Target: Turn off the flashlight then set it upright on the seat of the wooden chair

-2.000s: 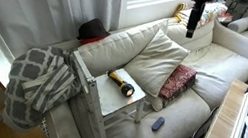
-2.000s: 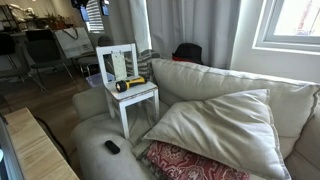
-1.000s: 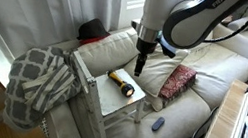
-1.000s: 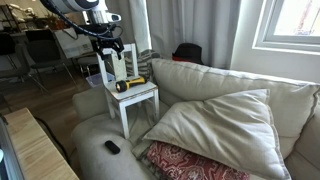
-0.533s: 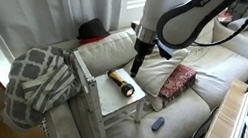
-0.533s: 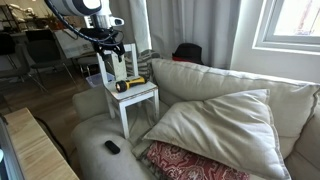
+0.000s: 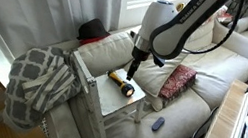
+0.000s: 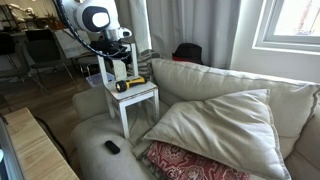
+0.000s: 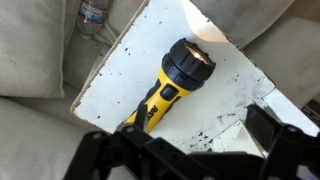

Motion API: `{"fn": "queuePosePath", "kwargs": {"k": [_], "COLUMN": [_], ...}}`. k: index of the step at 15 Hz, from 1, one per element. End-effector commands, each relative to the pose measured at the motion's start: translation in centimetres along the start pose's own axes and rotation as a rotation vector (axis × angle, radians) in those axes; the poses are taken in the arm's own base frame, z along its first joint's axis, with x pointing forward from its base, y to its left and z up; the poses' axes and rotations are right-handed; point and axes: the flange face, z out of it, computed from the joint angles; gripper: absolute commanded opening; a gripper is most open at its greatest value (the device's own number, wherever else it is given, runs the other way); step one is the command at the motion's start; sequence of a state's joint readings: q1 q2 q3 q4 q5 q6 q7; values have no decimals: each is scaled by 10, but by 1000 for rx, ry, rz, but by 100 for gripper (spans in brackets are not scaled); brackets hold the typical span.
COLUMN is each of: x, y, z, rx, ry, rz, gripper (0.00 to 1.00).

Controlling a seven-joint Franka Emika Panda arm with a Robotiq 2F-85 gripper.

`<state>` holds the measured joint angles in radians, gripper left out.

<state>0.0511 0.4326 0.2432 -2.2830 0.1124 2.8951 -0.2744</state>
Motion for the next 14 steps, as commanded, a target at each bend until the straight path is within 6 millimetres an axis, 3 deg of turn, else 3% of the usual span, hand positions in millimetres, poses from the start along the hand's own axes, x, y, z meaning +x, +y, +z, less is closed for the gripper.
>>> {"fn": "queuePosePath", "kwargs": {"k": [1,3,12,14], "x": [4,5,3,3], "y": [12,16,20,21], "z": [24,32,62,64], "rx": [9,6,36,31], "ry": [40,60,67,81], "rz": [24,32,41,44], "gripper": [74,70,1,0]}}
